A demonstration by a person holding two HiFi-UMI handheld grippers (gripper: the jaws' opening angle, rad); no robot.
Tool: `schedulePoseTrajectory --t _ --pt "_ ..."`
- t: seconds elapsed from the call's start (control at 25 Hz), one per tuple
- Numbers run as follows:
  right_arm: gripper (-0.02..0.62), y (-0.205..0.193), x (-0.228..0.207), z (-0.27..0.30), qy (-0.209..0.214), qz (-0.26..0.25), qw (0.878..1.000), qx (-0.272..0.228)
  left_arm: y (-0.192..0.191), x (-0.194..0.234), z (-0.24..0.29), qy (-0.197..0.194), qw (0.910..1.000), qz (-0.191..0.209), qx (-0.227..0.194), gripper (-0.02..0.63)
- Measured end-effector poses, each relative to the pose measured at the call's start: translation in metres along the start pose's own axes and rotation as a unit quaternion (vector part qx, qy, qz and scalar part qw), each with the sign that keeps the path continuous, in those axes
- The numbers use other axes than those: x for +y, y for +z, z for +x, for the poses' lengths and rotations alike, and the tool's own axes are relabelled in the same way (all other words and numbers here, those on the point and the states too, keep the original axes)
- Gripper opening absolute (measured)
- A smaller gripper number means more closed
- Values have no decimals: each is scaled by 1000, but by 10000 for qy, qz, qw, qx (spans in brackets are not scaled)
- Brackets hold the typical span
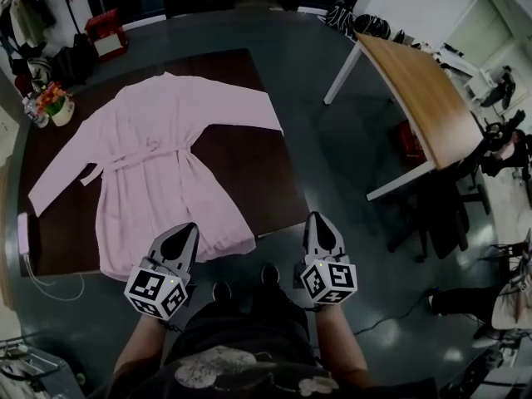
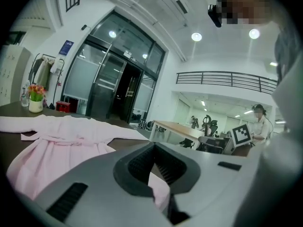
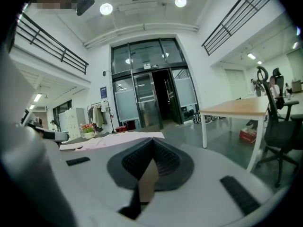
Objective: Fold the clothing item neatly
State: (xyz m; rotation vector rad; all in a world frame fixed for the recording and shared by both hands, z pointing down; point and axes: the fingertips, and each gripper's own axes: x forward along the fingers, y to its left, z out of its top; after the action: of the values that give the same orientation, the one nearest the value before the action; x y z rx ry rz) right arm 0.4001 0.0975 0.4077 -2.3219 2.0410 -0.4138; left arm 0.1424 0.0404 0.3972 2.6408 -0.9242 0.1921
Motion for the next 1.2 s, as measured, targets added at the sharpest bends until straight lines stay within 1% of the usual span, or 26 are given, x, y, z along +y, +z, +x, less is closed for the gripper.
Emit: schedulePoseTrajectory --t 0.08,0.2,0.32,0.48,0.6,0.72,0.88,1.0,1.04,1.08,1.12,1.2 --pt "-9 0 -18 14 18 1 10000 14 2 -3 18 32 10000 47 33 9" --pt "-9 0 -47 43 133 9 9998 126 10 -7 48 201 9998 67 20 10" --pt "-9 4 -72 77 456 -64 9983 344 18 -18 78 407 9992 45 22 11" --pt "-9 1 -104 123 788 -223 9952 540 27 -24 125 696 9974 172 -41 11" --pt "-9 -9 -126 153 974 -290 9924 700 31 -21 159 957 9951 226 -53 11" --pt "-9 -29 -145 182 1153 -237 9886 939 28 -17 196 1064 9941 163 127 11" --pt "-8 -70 -150 222 1421 -311 9800 1357 18 -7 236 1192 9919 117 434 11" --pt "-6 -95 -143 251 1646 -337 9735 1548 9 4 260 1349 9896 -12 493 11" --pt "4 -102 -140 260 1722 -344 9715 1590 6 8 267 1391 9890 -62 502 10" --pt "35 -109 -136 269 1792 -364 9694 1638 3 11 273 1426 9883 -109 524 11" --pt "54 -117 -132 278 1854 -400 9671 1695 0 13 278 1457 9876 -154 557 10" --pt "60 -130 -125 293 1961 -494 9627 1799 -5 17 286 1503 9863 -234 634 10"
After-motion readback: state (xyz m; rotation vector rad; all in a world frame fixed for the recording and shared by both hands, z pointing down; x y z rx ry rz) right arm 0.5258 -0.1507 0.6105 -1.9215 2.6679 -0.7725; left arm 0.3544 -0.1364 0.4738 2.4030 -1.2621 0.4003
